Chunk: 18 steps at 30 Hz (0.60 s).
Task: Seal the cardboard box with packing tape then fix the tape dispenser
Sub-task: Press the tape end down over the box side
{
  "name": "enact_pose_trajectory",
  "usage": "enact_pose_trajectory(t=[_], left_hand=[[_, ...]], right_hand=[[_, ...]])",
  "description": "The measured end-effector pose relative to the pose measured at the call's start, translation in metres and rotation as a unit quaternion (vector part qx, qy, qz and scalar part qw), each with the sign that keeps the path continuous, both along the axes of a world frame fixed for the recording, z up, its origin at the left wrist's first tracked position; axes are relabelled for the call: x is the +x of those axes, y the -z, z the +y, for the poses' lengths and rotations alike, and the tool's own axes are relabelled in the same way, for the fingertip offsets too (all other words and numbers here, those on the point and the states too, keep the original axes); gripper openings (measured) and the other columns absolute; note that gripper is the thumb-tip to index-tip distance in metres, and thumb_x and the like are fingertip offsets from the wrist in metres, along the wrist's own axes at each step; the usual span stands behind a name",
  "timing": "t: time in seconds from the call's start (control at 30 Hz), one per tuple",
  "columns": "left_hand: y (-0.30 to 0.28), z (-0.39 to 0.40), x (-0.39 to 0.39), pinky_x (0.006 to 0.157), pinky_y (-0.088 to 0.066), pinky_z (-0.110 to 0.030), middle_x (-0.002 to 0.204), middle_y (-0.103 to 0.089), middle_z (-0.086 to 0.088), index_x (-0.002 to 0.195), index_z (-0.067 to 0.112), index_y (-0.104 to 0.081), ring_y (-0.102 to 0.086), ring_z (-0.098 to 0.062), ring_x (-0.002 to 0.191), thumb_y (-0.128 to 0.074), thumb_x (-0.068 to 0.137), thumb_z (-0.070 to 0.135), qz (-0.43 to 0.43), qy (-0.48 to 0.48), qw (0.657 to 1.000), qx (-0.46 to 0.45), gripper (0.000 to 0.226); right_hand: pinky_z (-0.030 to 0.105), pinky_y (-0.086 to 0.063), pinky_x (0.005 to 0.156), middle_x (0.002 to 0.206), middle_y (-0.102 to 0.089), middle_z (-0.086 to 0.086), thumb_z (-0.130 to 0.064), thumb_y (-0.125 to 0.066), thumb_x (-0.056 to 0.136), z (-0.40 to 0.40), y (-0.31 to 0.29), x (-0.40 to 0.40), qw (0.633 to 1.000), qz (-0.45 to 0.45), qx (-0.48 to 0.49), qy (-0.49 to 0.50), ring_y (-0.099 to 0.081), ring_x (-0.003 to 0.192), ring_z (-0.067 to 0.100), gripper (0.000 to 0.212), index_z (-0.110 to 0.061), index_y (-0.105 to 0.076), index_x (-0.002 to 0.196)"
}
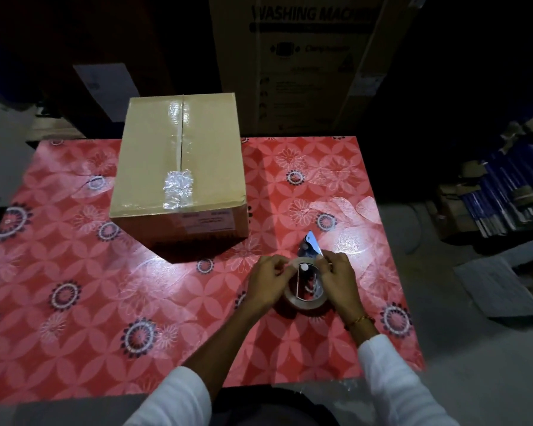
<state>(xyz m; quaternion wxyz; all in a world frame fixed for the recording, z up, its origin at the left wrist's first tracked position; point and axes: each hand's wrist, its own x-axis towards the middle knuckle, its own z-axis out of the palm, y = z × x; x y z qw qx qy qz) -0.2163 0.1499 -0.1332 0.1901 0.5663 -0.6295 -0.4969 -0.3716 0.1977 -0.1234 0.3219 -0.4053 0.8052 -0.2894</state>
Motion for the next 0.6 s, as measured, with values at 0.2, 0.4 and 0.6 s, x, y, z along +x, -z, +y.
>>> enact_pose_trajectory(t=[0.2,0.4,0.6], left_hand=[[-0.009,-0.020,0.058,0.081,-0.055,-0.040,0.092,-0.068,-0.007,0.089,0.015,-0.072,-0.066,-0.027,0.087,-0.063,0.091,0.019,-0.003,-0.214,0.976,-0.041,0.010],[-0.027,-0.041,0.158,0.099,-0.046,-0.050,0.127,-0.045,-0.017,0.128,0.011,-0.046,-0.050,-0.023,0.107,-0.069,0.088,0.035,0.004,-0.452,0.880,-0.145,0.051],[-0.052,-0.072,0.213,0.117,-0.032,-0.046,0.161,-0.025,0.005,0.152,0.041,-0.017,-0.034,-0.015,0.142,-0.062,0.087,0.058,0.066,-0.284,0.945,-0.151,0.081]], right_hand=[[0.038,-0.040,0.092,0.125,-0.055,0.009,-0.027,-0.059,0.099,-0.030,-0.029,0.026,0.991,0.053,-0.119,-0.011,-0.049,0.118,0.031,0.032,-0.014,-0.060,0.129],[0.046,-0.043,0.110,0.138,-0.045,0.002,-0.032,-0.067,0.094,-0.069,-0.057,0.092,0.970,-0.033,-0.223,-0.096,-0.047,0.131,0.019,0.055,-0.022,-0.047,0.144],[0.050,-0.036,0.117,0.162,-0.020,0.001,-0.042,-0.068,0.092,-0.093,-0.067,0.123,0.962,-0.042,-0.224,-0.148,-0.028,0.149,0.020,0.070,-0.039,-0.033,0.153]])
